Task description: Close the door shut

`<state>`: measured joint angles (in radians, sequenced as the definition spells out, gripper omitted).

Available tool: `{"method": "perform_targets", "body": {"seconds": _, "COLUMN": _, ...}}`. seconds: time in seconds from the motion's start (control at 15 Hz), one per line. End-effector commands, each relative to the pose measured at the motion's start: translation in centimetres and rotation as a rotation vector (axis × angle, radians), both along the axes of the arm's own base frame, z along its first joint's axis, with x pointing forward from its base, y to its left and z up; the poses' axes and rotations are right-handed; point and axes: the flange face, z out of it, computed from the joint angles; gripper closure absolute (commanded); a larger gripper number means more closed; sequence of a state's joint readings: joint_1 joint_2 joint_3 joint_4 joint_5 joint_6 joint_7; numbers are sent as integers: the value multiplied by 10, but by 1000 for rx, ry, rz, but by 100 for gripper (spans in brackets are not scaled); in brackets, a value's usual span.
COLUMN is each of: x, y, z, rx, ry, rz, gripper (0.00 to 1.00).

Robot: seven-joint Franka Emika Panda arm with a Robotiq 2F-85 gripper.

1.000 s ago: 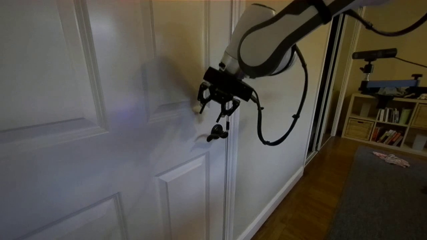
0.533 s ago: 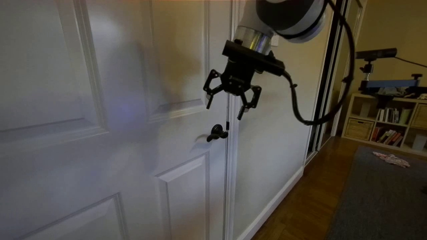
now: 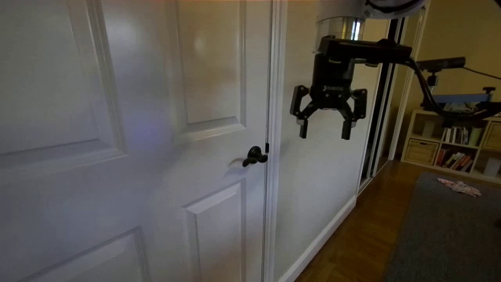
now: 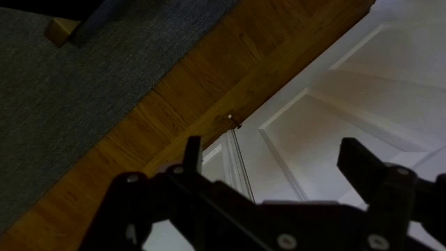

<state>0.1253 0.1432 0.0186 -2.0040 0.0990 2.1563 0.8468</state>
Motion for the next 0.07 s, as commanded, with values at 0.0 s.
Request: {"method": "perform_targets", "body": {"seconds": 0.0, "x": -3, "y": -1, "z": 0, "rx": -1, "ry": 3, "rz": 2, "gripper": 0}}
